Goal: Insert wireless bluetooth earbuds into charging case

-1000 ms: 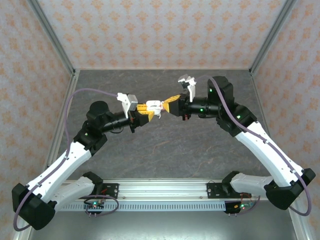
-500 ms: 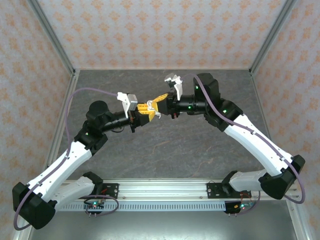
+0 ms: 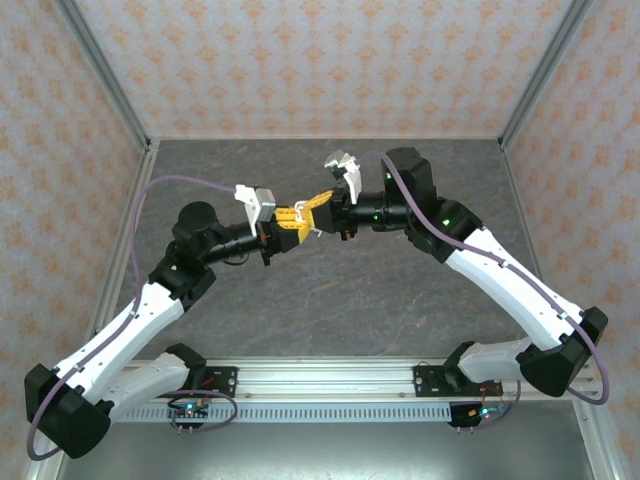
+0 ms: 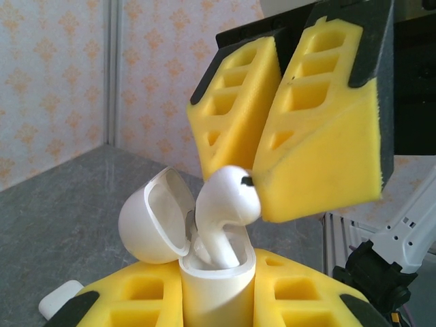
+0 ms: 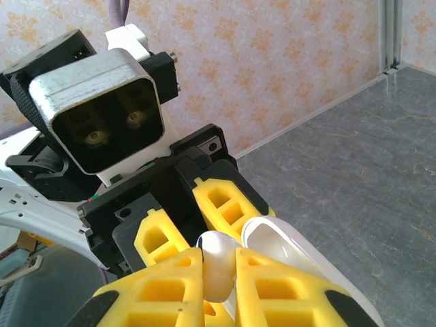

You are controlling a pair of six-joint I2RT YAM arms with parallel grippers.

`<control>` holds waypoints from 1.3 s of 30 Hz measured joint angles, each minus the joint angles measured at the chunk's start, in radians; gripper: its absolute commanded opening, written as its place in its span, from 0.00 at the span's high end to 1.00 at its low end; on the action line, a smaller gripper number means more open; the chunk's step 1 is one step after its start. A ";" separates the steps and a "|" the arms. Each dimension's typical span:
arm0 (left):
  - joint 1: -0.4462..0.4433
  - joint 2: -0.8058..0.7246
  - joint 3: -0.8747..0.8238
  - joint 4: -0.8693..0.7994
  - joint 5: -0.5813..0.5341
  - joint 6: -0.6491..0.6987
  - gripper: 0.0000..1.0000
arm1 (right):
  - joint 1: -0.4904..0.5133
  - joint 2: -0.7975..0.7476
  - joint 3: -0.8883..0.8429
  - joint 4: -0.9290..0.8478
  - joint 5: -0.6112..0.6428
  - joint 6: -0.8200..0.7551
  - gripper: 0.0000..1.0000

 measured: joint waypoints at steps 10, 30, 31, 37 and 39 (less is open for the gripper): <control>-0.002 0.000 0.000 0.003 0.000 0.000 1.00 | 0.002 0.000 0.000 -0.058 0.005 -0.027 0.77; -0.002 -0.069 -0.061 0.029 -0.087 -0.004 1.00 | -0.097 -0.154 -0.004 -0.072 0.260 0.147 0.37; -0.002 -0.074 -0.071 0.038 -0.101 -0.007 1.00 | -0.106 -0.157 -0.015 -0.073 0.270 0.158 0.33; -0.002 -0.077 -0.087 0.054 -0.140 -0.015 1.00 | -0.106 -0.081 -0.037 -0.078 0.211 0.195 0.06; -0.002 -0.077 -0.087 0.056 -0.141 -0.014 1.00 | -0.092 -0.045 -0.035 -0.081 0.195 0.196 0.01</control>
